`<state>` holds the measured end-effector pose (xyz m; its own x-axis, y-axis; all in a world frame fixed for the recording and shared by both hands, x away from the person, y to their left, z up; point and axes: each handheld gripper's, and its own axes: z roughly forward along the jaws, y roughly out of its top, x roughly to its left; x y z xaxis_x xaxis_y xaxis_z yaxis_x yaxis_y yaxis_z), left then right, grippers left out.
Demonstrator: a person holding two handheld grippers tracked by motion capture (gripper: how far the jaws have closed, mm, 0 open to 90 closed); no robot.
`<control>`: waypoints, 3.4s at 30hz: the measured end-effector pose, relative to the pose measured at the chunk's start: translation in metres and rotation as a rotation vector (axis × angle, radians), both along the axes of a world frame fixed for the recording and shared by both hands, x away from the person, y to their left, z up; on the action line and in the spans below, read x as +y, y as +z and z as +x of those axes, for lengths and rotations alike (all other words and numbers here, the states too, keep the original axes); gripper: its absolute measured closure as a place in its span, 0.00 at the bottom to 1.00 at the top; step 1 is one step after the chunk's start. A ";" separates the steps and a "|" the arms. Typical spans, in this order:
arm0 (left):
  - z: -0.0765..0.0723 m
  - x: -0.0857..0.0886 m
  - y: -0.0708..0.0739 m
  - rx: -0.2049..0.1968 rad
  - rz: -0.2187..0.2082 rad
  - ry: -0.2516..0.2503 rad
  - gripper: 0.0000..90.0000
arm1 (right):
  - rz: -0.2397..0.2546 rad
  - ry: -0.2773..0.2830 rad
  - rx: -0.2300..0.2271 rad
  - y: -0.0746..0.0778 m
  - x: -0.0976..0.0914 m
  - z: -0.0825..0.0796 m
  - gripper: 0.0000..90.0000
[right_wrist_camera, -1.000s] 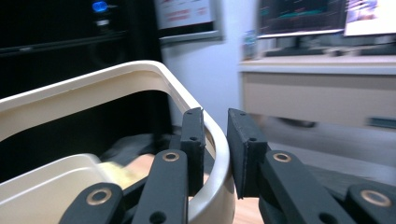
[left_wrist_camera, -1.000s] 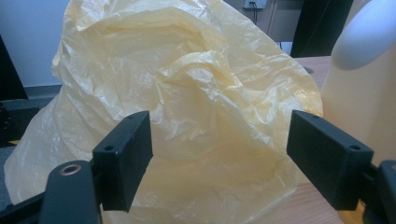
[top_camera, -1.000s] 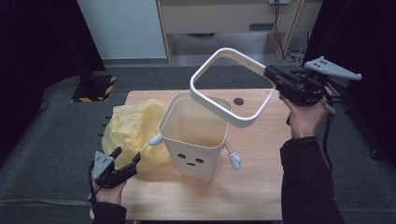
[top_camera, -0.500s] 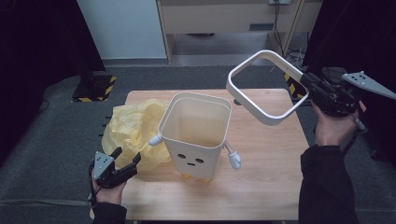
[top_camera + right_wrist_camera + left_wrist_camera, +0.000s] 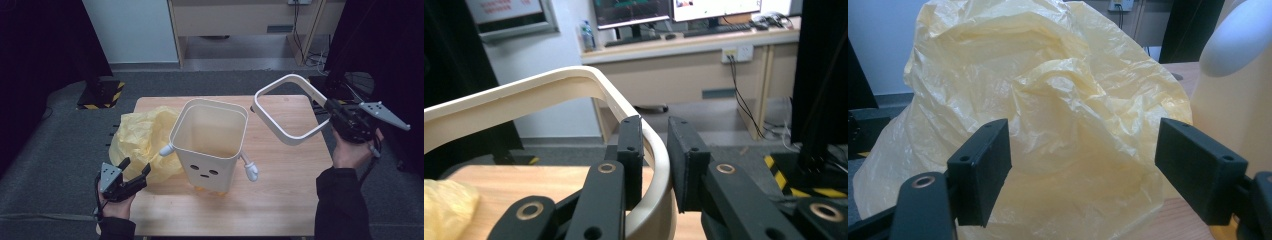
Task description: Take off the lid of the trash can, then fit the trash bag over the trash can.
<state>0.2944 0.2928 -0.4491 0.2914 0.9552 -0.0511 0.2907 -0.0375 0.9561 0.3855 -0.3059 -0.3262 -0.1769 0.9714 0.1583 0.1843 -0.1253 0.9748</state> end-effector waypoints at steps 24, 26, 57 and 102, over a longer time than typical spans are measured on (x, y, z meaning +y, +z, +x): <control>-0.001 0.001 0.001 -0.013 -0.004 -0.004 0.25 | -0.088 -0.056 0.304 -0.142 0.006 0.012 0.86; -0.001 0.000 0.001 -0.012 -0.004 -0.004 0.25 | -0.097 -0.065 0.321 -0.149 0.004 0.013 0.86; -0.006 0.003 0.006 -0.040 -0.017 -0.004 0.24 | -0.104 0.035 0.245 -0.148 0.005 0.007 0.58; 0.030 -0.009 -0.009 0.018 0.050 0.053 0.16 | -0.131 0.223 0.275 -0.150 0.032 -0.011 0.13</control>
<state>0.3249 0.2841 -0.4577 0.2398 0.9708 -0.0081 0.3105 -0.0688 0.9481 0.3741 -0.2743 -0.4764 -0.3543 0.9290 0.1068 0.4504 0.0694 0.8901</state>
